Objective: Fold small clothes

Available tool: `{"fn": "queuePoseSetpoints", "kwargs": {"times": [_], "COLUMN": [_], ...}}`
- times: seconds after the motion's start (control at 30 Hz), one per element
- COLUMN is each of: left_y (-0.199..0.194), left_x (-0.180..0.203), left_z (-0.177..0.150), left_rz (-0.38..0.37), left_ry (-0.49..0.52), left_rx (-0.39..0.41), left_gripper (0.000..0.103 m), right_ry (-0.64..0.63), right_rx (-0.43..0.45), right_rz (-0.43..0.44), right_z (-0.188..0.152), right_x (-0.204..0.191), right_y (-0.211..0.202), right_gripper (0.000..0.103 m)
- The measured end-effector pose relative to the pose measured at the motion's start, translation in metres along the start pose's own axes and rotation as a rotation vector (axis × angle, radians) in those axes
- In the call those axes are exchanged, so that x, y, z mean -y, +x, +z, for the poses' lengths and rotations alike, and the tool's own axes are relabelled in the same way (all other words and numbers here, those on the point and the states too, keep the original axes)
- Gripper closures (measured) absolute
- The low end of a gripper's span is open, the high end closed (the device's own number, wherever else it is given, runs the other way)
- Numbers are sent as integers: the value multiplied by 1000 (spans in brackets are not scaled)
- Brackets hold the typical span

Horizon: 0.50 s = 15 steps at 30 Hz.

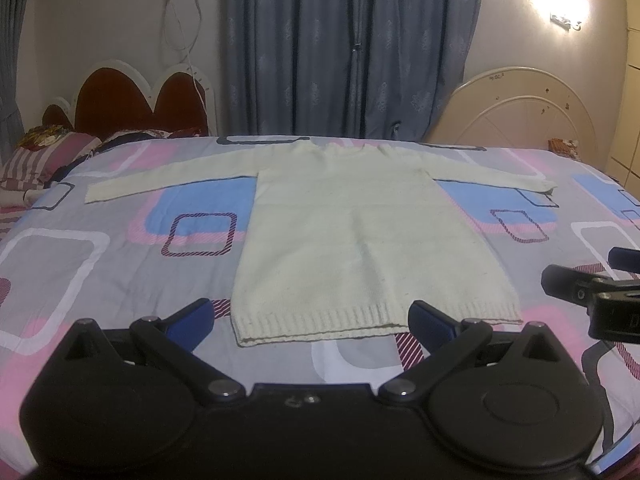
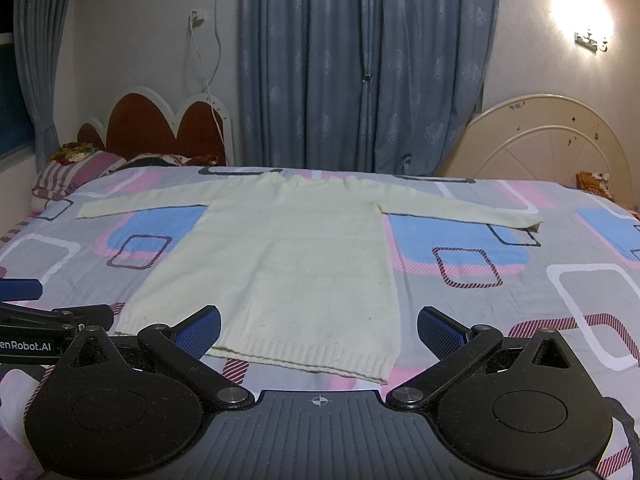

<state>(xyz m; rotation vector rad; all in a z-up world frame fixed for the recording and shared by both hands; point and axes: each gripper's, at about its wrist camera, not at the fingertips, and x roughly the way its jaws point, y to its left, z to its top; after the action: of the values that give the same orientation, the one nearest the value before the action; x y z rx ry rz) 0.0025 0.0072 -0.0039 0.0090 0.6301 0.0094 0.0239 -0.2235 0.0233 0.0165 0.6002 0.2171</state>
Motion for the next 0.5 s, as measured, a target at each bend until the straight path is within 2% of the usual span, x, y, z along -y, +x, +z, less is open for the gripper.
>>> {"fn": "queuePoseSetpoints", "kwargs": {"times": [0.5], "left_y": [0], "left_x": [-2], "left_z": [0], "left_rz": [0], "left_ry": [-4], "left_rx": [-5], "left_gripper": [0], "right_ry": [-3], "right_rx": [1], "right_rz": [-4], "right_z": [-2], "right_x": [-4], "right_y": [3], "right_gripper": [0]}}
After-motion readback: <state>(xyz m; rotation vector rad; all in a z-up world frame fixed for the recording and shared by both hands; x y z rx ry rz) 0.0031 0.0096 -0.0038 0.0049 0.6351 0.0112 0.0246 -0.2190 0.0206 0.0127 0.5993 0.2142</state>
